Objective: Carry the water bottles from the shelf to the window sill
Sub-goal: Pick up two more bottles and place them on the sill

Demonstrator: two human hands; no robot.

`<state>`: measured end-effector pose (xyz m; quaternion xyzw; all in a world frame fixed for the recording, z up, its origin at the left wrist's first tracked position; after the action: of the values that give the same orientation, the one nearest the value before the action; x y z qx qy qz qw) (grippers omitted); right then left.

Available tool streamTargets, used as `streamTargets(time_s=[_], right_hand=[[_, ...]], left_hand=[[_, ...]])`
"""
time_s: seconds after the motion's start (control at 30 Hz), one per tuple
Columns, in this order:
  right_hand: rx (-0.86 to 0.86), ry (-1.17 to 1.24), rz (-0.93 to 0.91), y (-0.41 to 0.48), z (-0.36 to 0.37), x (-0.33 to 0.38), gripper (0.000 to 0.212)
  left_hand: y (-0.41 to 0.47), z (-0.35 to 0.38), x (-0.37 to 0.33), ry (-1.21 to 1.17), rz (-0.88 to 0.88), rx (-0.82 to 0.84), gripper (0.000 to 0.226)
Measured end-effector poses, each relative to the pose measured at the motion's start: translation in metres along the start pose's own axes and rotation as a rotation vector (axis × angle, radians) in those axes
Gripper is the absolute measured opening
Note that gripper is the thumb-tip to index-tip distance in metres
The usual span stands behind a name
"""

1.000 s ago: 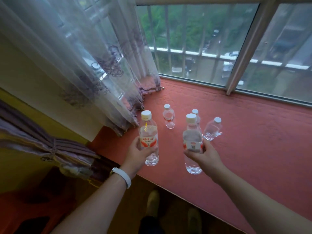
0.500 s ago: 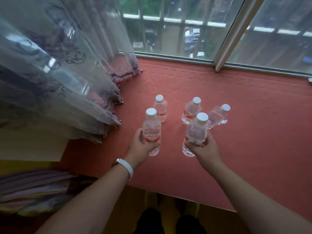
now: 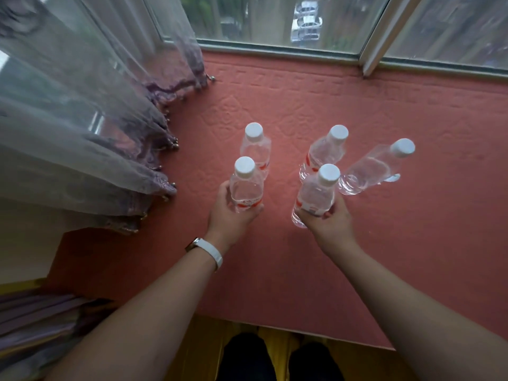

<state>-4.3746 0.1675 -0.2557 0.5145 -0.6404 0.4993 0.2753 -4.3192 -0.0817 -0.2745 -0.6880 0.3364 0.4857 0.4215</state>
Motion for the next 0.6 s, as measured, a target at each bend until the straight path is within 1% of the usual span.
streamTargets(time_s=[0.13, 0.27, 0.33, 0.5, 0.6], right_hand=[[-0.009, -0.029, -0.023, 0.004, 0.003, -0.014, 0.058], [0.002, -0.068, -0.040, 0.002, 0.003, -0.027, 0.075], [0.010, -0.085, -0.053, 0.002, 0.003, -0.028, 0.079], [0.026, -0.070, -0.047, 0.000, 0.004, -0.026, 0.070], [0.053, -0.074, -0.064, -0.005, 0.003, -0.023, 0.067]], left_hand=[[0.005, 0.003, 0.013, 0.022, 0.001, -0.031, 0.066], [0.000, 0.005, 0.025, 0.042, -0.022, -0.027, 0.069], [-0.003, 0.004, 0.027, 0.043, -0.031, -0.026, 0.074], [-0.004, 0.004, 0.021, 0.099, -0.058, 0.035, 0.077], [-0.009, 0.000, 0.018, 0.228, -0.123, 0.048, 0.084]])
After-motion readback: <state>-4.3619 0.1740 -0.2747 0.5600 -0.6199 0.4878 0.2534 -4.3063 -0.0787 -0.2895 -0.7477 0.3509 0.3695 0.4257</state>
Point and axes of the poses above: each hand's wrist, its own y-axis towards the middle knuckle, its own z-axis out of the palm, x = y × z, the point moved 7 cm from there along y, towards the middle knuckle, and after that the axes turned 2 degrees about x, right-handed, at the moved point
